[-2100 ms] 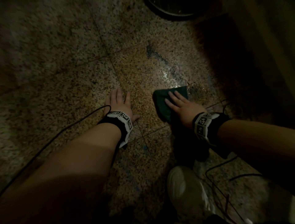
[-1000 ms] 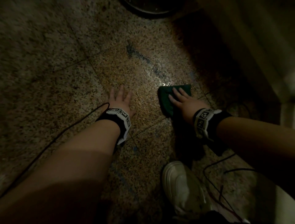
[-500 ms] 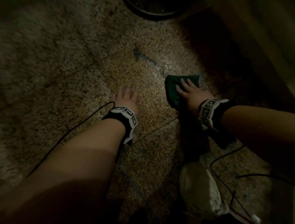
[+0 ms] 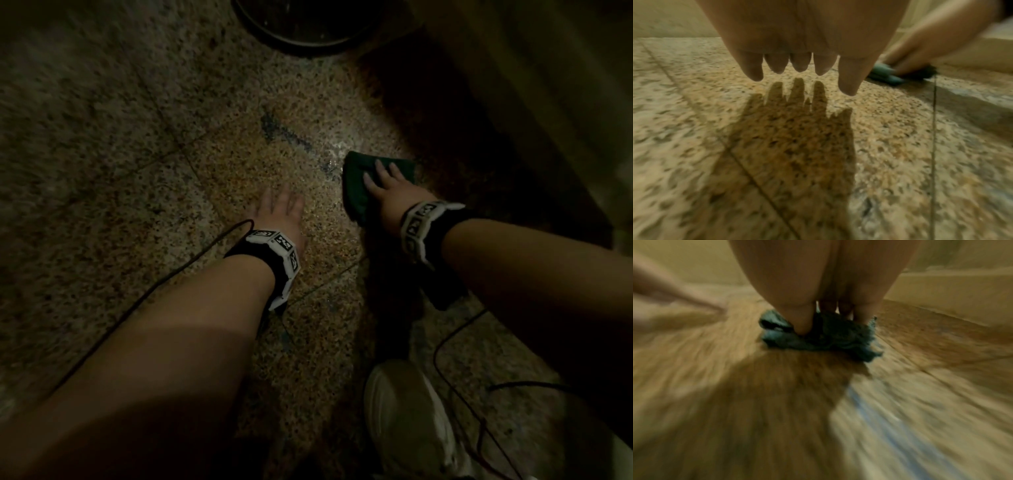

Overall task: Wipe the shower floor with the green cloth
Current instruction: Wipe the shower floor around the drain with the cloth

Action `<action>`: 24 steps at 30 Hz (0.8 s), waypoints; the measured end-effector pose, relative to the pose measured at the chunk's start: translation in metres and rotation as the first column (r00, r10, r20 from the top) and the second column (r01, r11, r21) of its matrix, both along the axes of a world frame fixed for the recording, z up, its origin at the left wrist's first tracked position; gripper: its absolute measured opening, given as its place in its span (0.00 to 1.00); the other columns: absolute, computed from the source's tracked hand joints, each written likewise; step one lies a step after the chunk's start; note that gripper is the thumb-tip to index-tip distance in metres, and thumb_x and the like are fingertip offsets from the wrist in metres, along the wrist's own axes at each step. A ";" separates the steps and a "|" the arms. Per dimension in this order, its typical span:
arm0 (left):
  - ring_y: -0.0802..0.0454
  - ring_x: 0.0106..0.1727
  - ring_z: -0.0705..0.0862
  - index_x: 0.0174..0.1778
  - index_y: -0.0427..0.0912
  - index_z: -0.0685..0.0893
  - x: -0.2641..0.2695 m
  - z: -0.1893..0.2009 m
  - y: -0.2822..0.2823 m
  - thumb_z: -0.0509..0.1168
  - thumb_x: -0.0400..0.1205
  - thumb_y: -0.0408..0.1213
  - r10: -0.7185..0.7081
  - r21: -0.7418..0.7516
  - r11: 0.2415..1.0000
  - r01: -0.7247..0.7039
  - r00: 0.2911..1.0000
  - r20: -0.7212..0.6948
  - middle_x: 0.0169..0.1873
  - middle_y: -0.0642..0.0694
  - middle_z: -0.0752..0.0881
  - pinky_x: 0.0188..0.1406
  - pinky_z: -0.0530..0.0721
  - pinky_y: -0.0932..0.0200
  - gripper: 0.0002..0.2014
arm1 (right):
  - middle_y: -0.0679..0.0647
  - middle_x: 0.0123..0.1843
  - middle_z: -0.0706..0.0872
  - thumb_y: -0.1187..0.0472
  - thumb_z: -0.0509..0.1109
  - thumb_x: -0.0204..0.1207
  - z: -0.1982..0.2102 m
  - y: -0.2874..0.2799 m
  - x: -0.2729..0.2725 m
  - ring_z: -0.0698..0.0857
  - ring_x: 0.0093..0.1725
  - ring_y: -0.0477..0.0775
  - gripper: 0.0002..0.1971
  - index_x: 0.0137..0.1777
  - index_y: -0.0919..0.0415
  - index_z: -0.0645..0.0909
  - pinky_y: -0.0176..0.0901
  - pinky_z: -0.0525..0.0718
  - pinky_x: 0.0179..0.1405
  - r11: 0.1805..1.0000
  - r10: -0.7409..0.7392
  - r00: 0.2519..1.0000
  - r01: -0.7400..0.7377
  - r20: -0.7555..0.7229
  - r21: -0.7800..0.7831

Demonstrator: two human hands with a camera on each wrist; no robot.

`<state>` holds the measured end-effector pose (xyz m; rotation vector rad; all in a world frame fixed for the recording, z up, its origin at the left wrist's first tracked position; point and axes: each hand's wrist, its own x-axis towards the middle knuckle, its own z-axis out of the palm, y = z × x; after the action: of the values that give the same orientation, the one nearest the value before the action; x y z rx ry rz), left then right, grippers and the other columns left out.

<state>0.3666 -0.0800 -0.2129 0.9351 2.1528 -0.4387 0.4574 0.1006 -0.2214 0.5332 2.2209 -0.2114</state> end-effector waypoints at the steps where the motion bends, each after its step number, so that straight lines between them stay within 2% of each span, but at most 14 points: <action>1: 0.41 0.83 0.38 0.83 0.50 0.36 0.001 0.000 0.002 0.52 0.86 0.54 -0.003 -0.005 1.000 0.003 1.000 0.001 0.82 0.47 0.33 0.80 0.48 0.44 0.37 | 0.50 0.84 0.30 0.61 0.56 0.85 0.000 0.001 -0.006 0.35 0.83 0.57 0.35 0.84 0.46 0.37 0.58 0.58 0.80 1.000 -0.016 1.000 0.016 -0.005 -0.001; 4: 0.41 0.83 0.39 0.83 0.50 0.35 0.004 0.000 0.007 0.52 0.86 0.54 -0.002 -0.008 1.000 0.002 1.000 0.027 0.82 0.47 0.33 0.80 0.48 0.46 0.37 | 0.48 0.84 0.30 0.65 0.55 0.85 0.002 0.003 -0.006 0.35 0.83 0.55 0.36 0.84 0.44 0.37 0.60 0.62 0.78 1.000 0.003 1.000 -0.003 -0.008 0.005; 7: 0.41 0.83 0.40 0.83 0.50 0.37 0.006 0.000 0.012 0.53 0.86 0.53 0.004 0.005 1.000 -0.004 1.000 0.022 0.82 0.47 0.34 0.80 0.49 0.45 0.36 | 0.49 0.83 0.29 0.66 0.55 0.83 0.001 0.009 0.020 0.34 0.83 0.55 0.37 0.84 0.46 0.37 0.60 0.59 0.80 0.997 0.077 0.997 -0.078 0.022 0.001; 11: 0.41 0.83 0.39 0.83 0.49 0.38 0.008 0.002 0.020 0.51 0.87 0.53 -0.019 0.006 1.000 0.019 1.000 -0.020 0.82 0.47 0.34 0.81 0.47 0.46 0.35 | 0.51 0.83 0.27 0.65 0.57 0.83 0.004 0.018 0.062 0.32 0.82 0.56 0.40 0.83 0.48 0.33 0.53 0.56 0.82 0.994 0.110 0.992 -0.110 0.059 -0.005; 14: 0.40 0.83 0.38 0.83 0.49 0.38 0.009 0.002 0.027 0.51 0.87 0.52 -0.006 -0.006 1.000 0.006 1.000 -0.014 0.82 0.47 0.34 0.81 0.46 0.46 0.35 | 0.50 0.83 0.27 0.66 0.57 0.83 0.007 0.020 0.071 0.32 0.82 0.55 0.39 0.83 0.47 0.34 0.50 0.55 0.81 0.995 0.103 0.994 -0.102 0.039 -0.019; 20: 0.41 0.82 0.37 0.82 0.47 0.32 0.024 0.015 0.043 0.48 0.88 0.53 -0.058 -0.157 0.986 0.054 0.998 -0.019 0.81 0.44 0.31 0.80 0.46 0.45 0.36 | 0.50 0.83 0.28 0.66 0.59 0.83 0.001 0.033 0.034 0.33 0.83 0.55 0.40 0.83 0.46 0.35 0.55 0.56 0.81 0.999 0.041 0.999 -0.040 0.018 -0.009; 24: 0.38 0.83 0.40 0.82 0.50 0.33 0.016 0.015 0.045 0.51 0.88 0.52 -0.001 -0.171 0.985 0.005 1.000 0.026 0.81 0.46 0.32 0.80 0.50 0.44 0.36 | 0.49 0.84 0.29 0.66 0.57 0.84 0.009 0.044 0.002 0.35 0.83 0.55 0.38 0.84 0.46 0.37 0.59 0.57 0.80 1.000 -0.011 1.000 0.011 -0.010 -0.023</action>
<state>0.3829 -0.0355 -0.1982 0.8435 2.0542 -0.5995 0.4590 0.1450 -0.2129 0.5329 2.2229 -0.2452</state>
